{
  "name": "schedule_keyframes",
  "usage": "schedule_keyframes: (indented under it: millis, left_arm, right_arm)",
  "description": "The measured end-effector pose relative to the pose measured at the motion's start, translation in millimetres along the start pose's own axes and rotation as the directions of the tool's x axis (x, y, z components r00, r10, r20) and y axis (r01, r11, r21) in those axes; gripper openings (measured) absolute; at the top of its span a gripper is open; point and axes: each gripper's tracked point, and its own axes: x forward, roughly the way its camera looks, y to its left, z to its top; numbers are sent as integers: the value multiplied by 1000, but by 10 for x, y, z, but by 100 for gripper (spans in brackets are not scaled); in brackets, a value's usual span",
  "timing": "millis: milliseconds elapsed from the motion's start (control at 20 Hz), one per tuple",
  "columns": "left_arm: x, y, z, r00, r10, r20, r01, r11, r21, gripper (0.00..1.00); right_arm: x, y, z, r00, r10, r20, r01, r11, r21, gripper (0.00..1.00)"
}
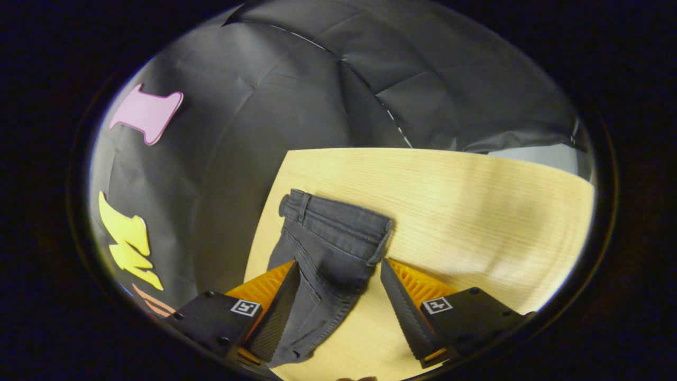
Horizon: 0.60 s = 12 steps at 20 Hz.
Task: Grasp the waist and the cuffs of the jeans and fold them to make the two legs overlap; first hold the waist and fold one-third of the jeans toward the cuffs, then hold the cuffs and fold the remaining one-third in the same direction to finish folding.
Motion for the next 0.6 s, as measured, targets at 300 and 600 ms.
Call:
schedule_keyframes:
  millis: [300, 600]
  left_arm:
    - [-239, -58, -183, 997, 2, -75, -2, 1000, 3, 98]
    - [-303, 12, -148, 996, 16, -87, -18, 1000, -18, 98]
  right_arm:
    - [212, -113, 57, 1000, -21, 14, 20, 998, 61, 35]
    - [221, -67, 74, 998, -29, 49, 30, 999, -20, 0]
